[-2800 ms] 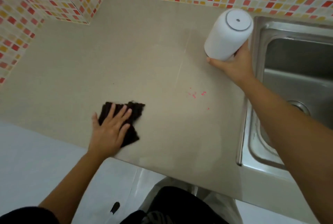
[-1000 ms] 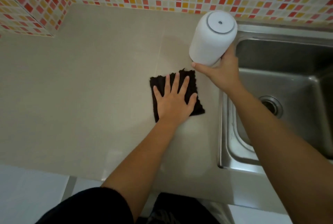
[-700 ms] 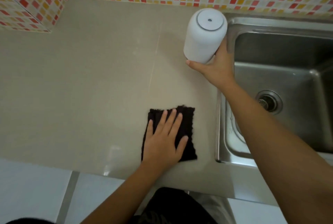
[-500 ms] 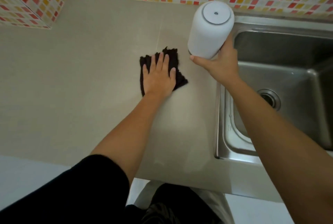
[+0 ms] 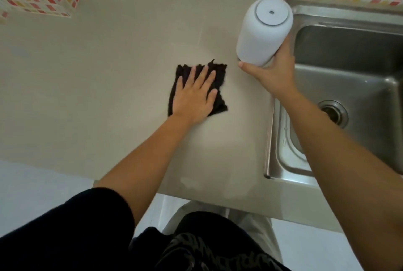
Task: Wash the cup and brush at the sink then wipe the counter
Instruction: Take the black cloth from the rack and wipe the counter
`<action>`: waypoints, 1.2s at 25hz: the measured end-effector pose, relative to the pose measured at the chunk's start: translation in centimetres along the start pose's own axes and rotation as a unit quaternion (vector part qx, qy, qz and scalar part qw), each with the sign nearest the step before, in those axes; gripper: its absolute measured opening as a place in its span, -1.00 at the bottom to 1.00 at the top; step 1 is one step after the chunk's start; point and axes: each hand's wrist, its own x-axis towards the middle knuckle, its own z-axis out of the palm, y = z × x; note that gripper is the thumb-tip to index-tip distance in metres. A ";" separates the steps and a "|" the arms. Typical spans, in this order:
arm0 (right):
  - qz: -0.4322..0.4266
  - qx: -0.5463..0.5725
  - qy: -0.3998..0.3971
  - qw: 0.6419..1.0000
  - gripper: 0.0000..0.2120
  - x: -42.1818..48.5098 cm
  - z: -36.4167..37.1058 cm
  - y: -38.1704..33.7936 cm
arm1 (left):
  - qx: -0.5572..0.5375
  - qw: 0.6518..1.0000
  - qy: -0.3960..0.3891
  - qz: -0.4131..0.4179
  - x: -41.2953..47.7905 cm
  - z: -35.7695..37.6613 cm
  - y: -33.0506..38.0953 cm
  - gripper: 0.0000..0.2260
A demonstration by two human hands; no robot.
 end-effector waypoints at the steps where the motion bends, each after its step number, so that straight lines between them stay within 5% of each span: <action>1: 0.002 0.004 0.002 1.000 -0.12 0.0 0.3 0.1 | -0.006 1.000 0.006 0.022 -0.6 0.9 1.9 -0.53; 4: 0.019 0.011 -0.003 1.000 -0.13 -0.2 0.8 0.6 | 0.025 0.971 -0.021 0.238 -10.3 2.3 3.4 -0.54; 6: 0.025 0.012 -0.014 1.000 -0.16 -0.2 1.2 0.8 | 0.029 0.961 -0.044 0.271 -14.7 1.4 -1.5 -0.55; 10: 0.035 0.023 -0.023 0.999 -0.19 -0.1 1.9 1.1 | 0.042 0.998 0.005 0.048 -10.5 -1.6 -16.5 -0.52; 14: 0.047 0.025 -0.020 0.998 -0.20 -0.3 2.4 1.4 | -0.021 0.967 0.039 -0.252 -0.9 -3.7 -19.9 -0.53; 16: 0.049 0.025 -0.011 0.998 -0.19 0.2 2.3 1.8 | -0.010 0.982 0.040 -0.184 0.0 -2.0 -13.7 -0.52; 19: 0.056 0.029 -0.007 0.998 -0.15 1.8 1.4 1.8 | 0.030 0.996 0.018 0.076 -7.7 1.1 -3.3 -0.53; 23: 0.065 0.025 0.016 0.997 -0.09 3.7 0.0 1.4 | 0.033 0.972 -0.051 0.229 -12.0 0.2 -3.6 -0.55; 30: 0.071 0.029 0.031 0.997 -0.05 4.4 -1.0 0.2 | -0.002 0.996 -0.013 -0.093 10.4 -1.9 -7.2 -0.52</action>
